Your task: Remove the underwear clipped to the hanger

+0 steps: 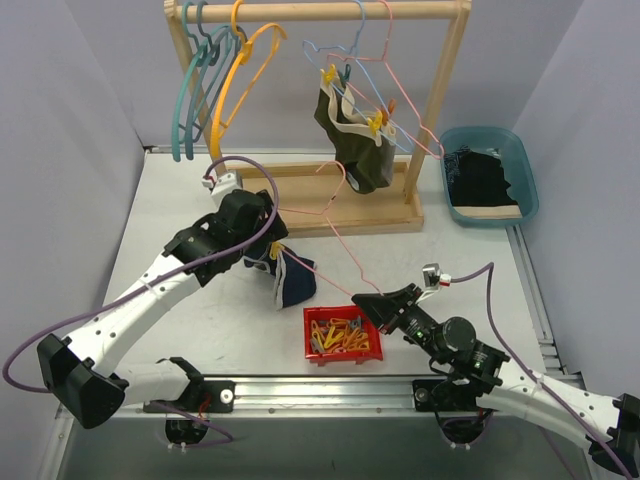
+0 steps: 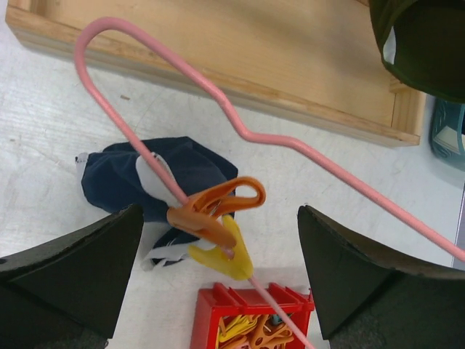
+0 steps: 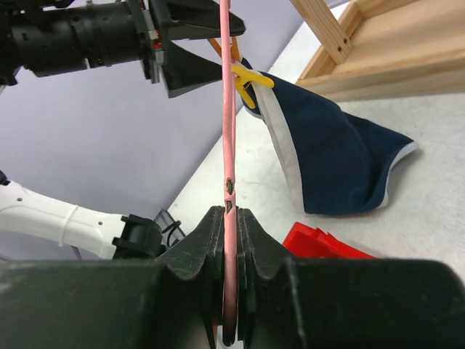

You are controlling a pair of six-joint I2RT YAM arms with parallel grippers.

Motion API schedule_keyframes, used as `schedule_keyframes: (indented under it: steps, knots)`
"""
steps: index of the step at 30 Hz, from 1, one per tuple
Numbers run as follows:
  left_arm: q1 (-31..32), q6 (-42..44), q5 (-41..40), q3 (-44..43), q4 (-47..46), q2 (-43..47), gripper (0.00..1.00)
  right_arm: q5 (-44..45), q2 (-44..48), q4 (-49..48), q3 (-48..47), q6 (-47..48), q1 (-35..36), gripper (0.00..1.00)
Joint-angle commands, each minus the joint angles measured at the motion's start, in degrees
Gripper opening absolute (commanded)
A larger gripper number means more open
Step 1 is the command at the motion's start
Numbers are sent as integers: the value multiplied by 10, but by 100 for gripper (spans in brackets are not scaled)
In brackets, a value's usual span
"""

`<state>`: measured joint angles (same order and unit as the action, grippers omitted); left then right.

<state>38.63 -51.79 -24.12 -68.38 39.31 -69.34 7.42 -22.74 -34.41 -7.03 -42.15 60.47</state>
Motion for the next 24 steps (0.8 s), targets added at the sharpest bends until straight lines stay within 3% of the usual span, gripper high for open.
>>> schedule_keyframes:
  steps: [1, 13, 24]
  knots:
    - [2, 21, -1, -49, -14, -29, 97, -9, 7, -20, -34, 18, 2, 0]
    - [2, 20, -23, -87, 2, -47, 94, -7, 39, 9, -28, 17, 3, 0]
    - [4, 20, -14, -95, 6, -58, 95, -24, 28, -23, -30, 15, 2, 0]
